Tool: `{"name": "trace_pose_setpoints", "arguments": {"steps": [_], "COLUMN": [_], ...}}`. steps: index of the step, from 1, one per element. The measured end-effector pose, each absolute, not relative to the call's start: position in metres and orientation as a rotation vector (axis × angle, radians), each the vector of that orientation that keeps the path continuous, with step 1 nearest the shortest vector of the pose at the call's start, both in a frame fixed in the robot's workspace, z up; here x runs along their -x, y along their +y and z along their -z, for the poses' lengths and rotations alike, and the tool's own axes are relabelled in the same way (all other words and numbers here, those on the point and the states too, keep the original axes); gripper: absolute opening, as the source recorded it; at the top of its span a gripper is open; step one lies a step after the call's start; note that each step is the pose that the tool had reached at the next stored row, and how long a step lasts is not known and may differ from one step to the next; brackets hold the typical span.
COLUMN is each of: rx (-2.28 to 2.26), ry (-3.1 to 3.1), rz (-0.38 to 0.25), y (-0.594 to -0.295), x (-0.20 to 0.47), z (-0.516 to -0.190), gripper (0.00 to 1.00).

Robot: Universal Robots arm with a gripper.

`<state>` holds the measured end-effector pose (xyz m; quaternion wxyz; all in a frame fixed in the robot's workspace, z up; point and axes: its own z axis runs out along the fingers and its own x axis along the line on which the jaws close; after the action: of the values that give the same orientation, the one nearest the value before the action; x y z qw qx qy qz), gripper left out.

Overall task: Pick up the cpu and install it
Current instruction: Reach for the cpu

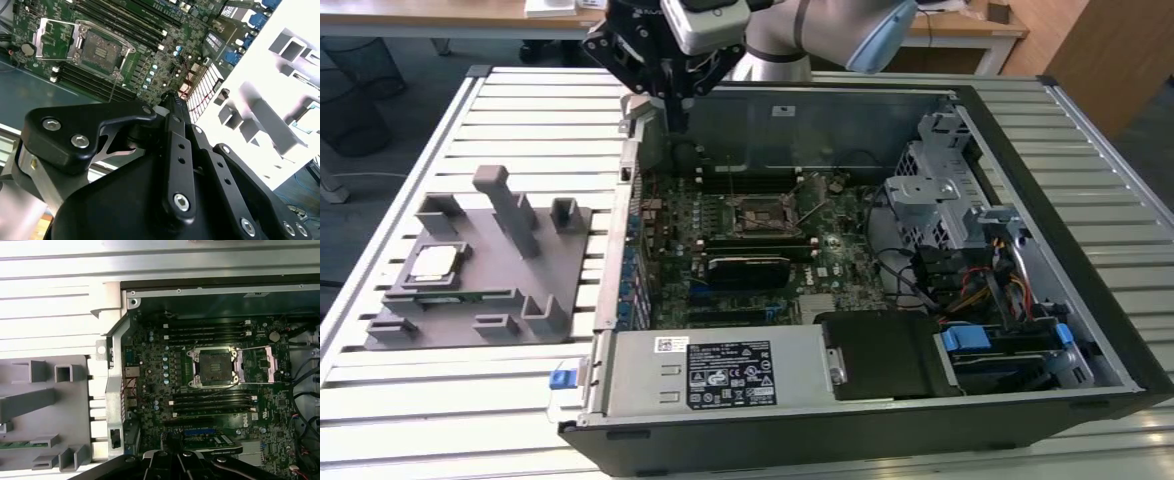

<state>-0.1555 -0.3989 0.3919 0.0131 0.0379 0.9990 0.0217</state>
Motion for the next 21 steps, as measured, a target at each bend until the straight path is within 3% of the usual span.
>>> {"name": "trace_pose_setpoints", "arguments": {"steps": [21], "rx": [-0.118], "ry": [3.113], "rz": [-0.068], "y": [-0.399], "x": [0.185], "z": [-0.388], "gripper": [0.11]}}
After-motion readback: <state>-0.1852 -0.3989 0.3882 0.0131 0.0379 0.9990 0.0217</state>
